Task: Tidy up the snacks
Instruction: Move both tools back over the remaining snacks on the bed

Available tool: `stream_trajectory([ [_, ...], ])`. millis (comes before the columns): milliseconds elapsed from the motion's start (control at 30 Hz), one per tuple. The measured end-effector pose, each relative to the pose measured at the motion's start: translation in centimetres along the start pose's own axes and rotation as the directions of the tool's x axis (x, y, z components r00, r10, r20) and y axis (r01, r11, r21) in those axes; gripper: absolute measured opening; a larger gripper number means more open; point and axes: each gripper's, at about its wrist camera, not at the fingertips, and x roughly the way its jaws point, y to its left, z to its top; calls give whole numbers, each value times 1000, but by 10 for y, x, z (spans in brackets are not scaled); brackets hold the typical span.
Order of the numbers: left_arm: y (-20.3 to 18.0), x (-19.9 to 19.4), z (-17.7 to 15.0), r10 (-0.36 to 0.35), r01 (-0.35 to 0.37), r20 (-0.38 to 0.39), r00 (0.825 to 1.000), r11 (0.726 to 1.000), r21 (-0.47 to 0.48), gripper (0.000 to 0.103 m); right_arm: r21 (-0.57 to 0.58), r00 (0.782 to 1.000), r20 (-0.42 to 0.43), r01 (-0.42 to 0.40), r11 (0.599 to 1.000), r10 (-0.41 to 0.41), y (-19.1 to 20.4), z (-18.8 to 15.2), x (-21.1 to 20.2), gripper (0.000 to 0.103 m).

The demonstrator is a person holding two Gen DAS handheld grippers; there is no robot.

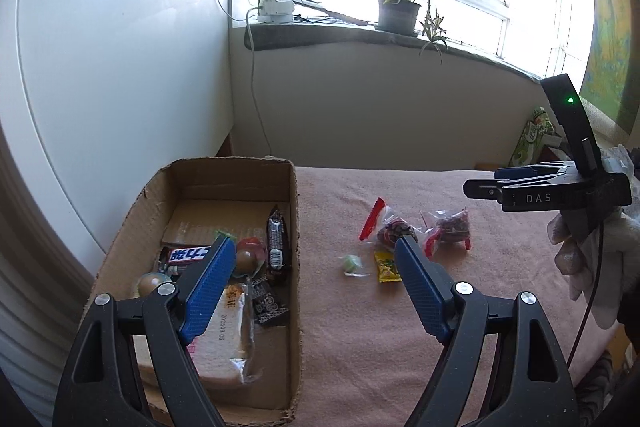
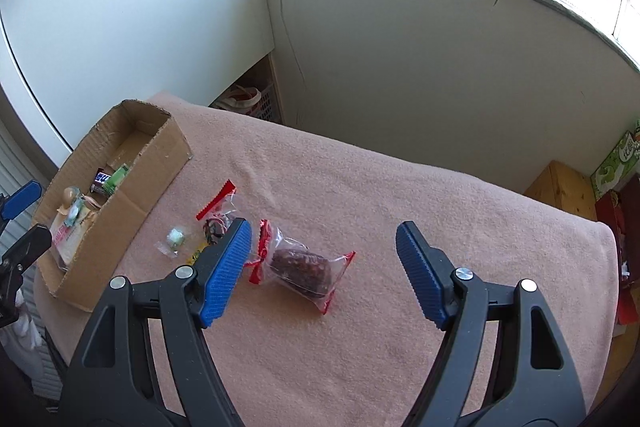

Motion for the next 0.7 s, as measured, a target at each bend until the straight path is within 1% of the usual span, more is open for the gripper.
stream_trajectory([
  [100, -14, 5, -2, -58, 58, -23, 998, 998, -2, 82, 24, 1000, -19, -23, 999, 23, -11, -8, 6, 77],
  [167, -25, 9, -6, -83, 83, -44, 996, 997, -2, 76, 28, 999, -29, -36, 999, 37, -14, -13, 11, 77],
  [200, -31, 13, -8, -91, 92, -56, 994, 996, 10, 75, 25, 999, -34, -41, 999, 42, -15, -15, 13, 77],
  [233, -38, 17, -10, -96, 98, -70, 993, 995, 24, 71, 19, 998, -38, -47, 999, 47, -15, -17, 15, 77],
  [267, -43, 21, -12, -104, 107, -87, 991, 994, 33, 64, 14, 998, -41, -47, 999, 47, -15, -18, 17, 77],
  [300, -48, 26, -14, -116, 120, -102, 988, 992, 37, 63, 11, 998, -43, -49, 999, 49, -15, -19, 18, 77],
  [367, -55, 35, -16, -133, 138, -123, 984, 990, 40, 53, 20, 997, -46, -60, 998, 61, -16, -18, 21, 77],
  [433, -61, 45, -17, -142, 149, -138, 980, 988, 47, 49, 38, 996, -46, -77, 996, 79, -17, -18, 25, 77],
  [533, -66, 60, -18, -142, 153, -163, 976, 987, 56, 38, 54, 993, -55, -99, 994, 102, -18, -19, 33, 77],
  [700, -68, 84, -22, -127, 140, -200, 971, 989, 54, 35, 125, 984, -71, -156, 980, 166, -27, -24, 48, 77],
])
